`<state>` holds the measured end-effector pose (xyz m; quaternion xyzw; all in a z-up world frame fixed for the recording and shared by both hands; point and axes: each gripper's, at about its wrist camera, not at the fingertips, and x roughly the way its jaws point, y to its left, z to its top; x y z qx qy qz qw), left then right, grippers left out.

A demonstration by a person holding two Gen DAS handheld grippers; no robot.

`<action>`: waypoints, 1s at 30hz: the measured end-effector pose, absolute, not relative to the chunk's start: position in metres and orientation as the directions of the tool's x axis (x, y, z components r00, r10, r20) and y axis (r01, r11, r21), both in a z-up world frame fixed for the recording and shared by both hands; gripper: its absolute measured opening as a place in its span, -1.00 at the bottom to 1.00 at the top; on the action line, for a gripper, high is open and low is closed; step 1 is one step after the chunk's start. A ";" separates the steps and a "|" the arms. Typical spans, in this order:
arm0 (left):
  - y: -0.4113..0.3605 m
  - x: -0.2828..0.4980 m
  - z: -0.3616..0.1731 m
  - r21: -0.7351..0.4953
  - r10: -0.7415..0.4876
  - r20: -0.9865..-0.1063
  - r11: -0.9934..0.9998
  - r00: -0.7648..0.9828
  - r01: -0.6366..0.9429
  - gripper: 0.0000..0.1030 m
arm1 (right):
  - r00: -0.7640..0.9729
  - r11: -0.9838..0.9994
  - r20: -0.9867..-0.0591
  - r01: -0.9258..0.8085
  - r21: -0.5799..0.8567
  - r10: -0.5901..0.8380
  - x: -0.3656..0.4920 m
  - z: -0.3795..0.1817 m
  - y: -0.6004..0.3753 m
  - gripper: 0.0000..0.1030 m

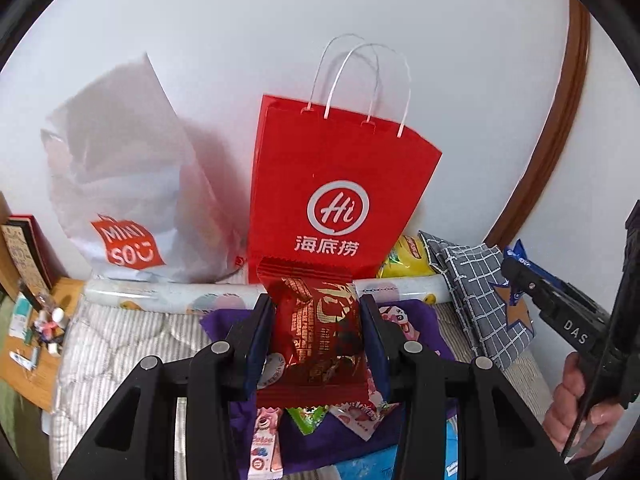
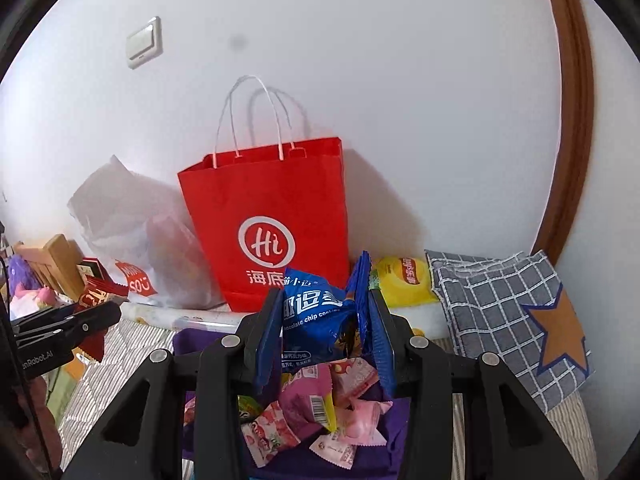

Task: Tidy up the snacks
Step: 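Open the right tool to drop the blue packet on the towel while the left holds the red packet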

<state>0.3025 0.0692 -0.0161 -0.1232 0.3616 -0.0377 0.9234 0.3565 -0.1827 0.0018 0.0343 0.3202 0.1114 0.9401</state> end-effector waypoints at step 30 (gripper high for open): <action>0.096 0.362 -0.077 -0.308 -0.191 -0.733 0.949 0.653 -0.068 -0.21 | 0.416 0.966 -0.888 -0.240 0.099 0.195 0.436 -0.122 -0.181 -0.19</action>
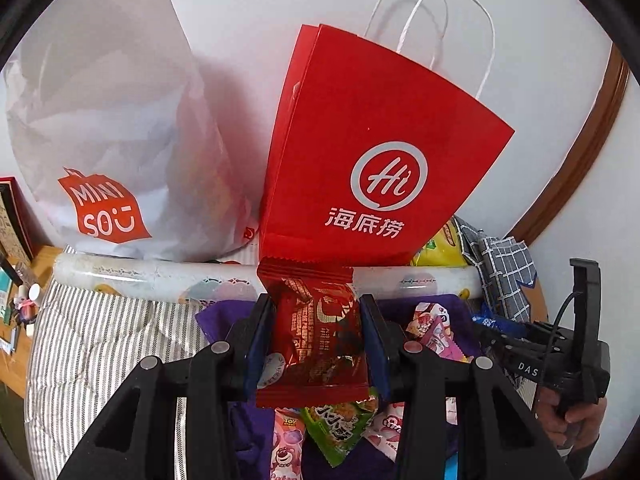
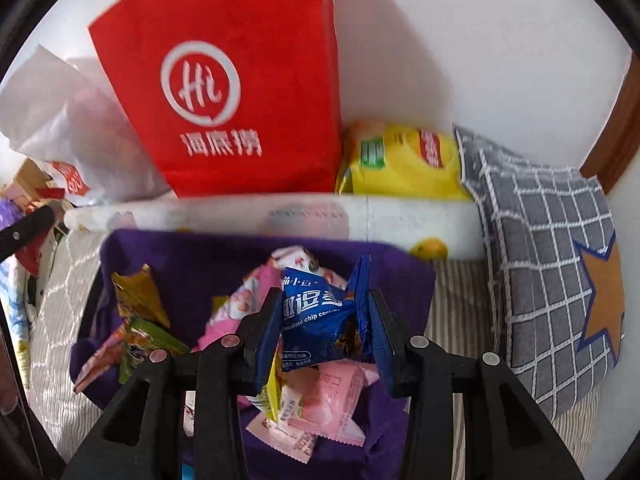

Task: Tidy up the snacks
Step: 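Open the right tool to drop the blue packet on the towel while the left holds the red packet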

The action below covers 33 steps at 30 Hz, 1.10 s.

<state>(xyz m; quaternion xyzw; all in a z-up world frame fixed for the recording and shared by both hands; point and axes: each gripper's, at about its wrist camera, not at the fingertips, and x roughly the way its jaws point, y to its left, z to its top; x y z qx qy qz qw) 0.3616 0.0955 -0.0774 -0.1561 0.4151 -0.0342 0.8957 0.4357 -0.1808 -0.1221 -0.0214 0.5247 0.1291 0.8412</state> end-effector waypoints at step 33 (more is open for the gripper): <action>0.024 0.371 -0.121 -0.260 -0.263 -0.838 0.963 0.478 0.073 -0.21 | 0.452 0.946 -0.842 -0.267 0.186 0.293 0.424 -0.085 -0.187 -0.03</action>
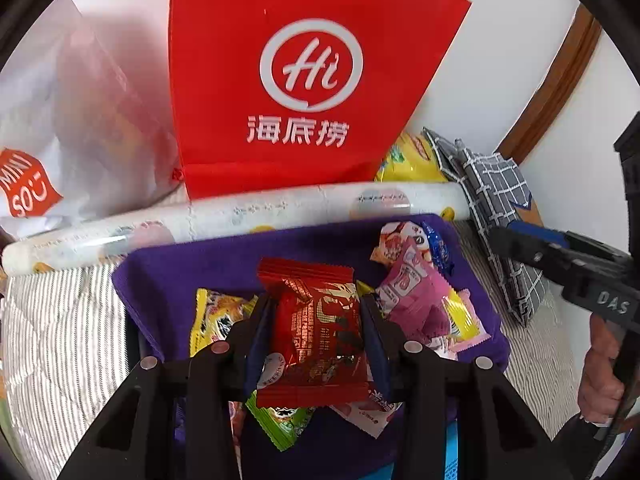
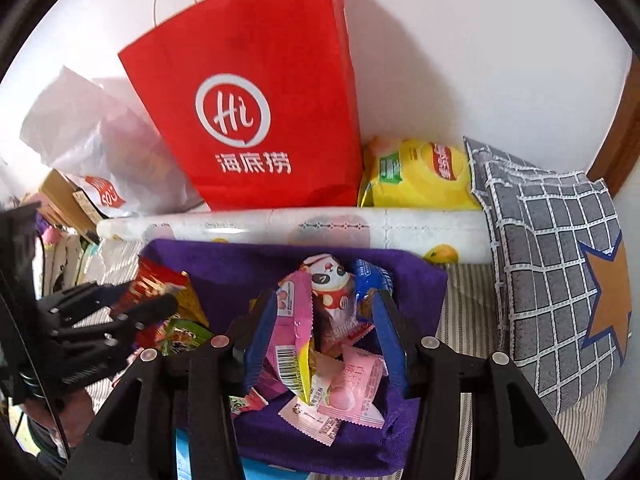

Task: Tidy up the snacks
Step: 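Open the right tool to drop the blue packet on the towel while the left holds the red packet, then lower the red packet onto the towel and open the left tool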

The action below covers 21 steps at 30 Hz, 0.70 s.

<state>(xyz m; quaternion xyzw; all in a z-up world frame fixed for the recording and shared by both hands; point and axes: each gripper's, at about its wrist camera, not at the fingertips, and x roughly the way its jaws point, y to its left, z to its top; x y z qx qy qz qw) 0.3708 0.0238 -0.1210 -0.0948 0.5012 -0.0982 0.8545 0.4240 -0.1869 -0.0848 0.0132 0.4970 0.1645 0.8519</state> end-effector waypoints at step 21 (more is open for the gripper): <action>0.020 0.378 -0.147 -0.212 -0.212 -0.898 0.976 0.384 0.045 -0.21 | 0.436 0.946 -0.856 -0.281 0.164 0.278 0.426 -0.094 -0.181 -0.03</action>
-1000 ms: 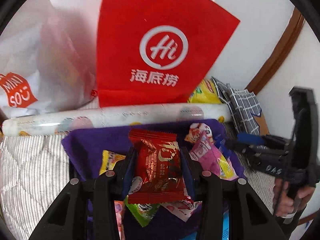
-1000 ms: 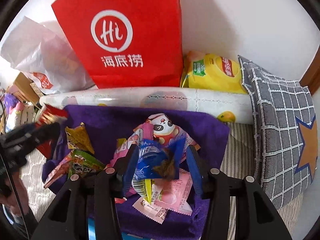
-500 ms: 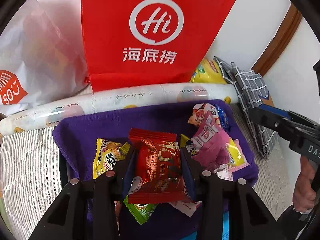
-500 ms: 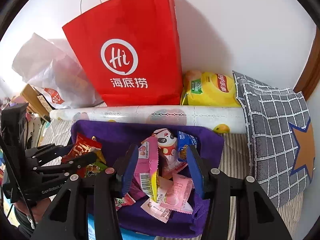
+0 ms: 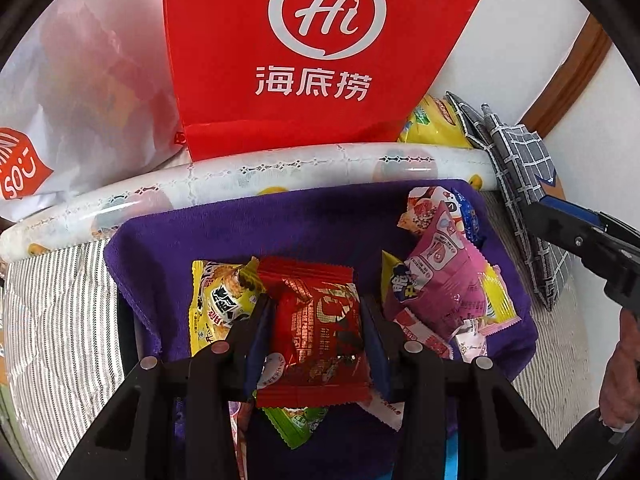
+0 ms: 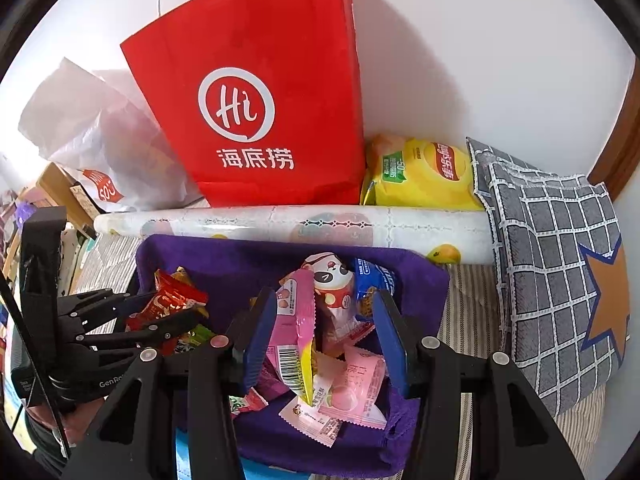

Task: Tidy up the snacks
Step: 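Lower the red packet onto the towel and open the left tool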

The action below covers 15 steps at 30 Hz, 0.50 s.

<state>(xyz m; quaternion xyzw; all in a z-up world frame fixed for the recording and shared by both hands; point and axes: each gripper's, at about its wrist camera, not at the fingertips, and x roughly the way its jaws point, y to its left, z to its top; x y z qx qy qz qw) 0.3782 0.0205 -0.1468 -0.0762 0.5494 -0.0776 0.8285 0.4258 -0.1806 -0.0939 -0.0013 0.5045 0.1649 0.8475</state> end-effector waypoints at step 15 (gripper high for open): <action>0.023 0.381 -0.152 -0.223 -0.223 -0.904 0.974 0.364 0.043 -0.18 | 0.418 0.945 -0.869 -0.293 0.147 0.265 0.427 -0.098 -0.172 -0.02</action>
